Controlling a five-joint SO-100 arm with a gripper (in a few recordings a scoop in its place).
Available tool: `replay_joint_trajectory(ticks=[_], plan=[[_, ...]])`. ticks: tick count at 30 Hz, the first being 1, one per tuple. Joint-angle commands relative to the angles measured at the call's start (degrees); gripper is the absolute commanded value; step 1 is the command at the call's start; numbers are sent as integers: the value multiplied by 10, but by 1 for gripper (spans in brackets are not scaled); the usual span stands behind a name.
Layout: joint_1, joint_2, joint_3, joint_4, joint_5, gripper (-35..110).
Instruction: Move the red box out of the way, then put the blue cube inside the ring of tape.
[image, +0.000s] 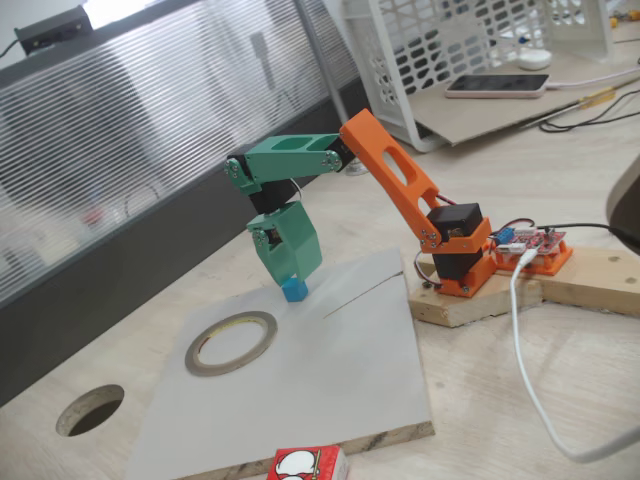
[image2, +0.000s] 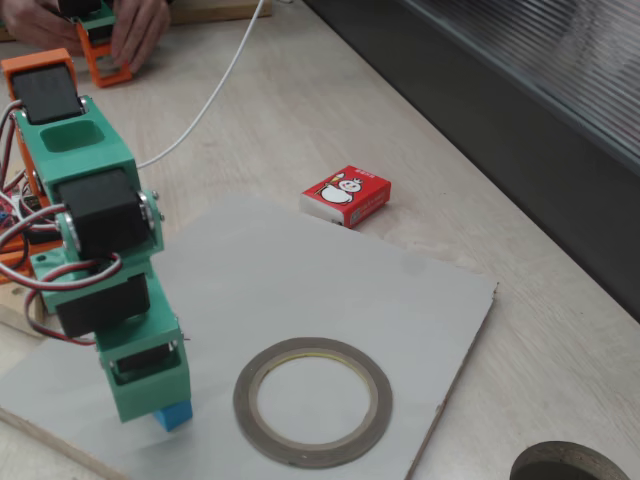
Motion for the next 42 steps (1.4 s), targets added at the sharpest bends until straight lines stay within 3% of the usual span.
replay_joint_trajectory(ticks=[1, 14, 42], plan=[[10, 0, -3, 1, 3, 33], [9, -6, 4, -52, 3, 33], [4, -7, 4, -52, 3, 32]])
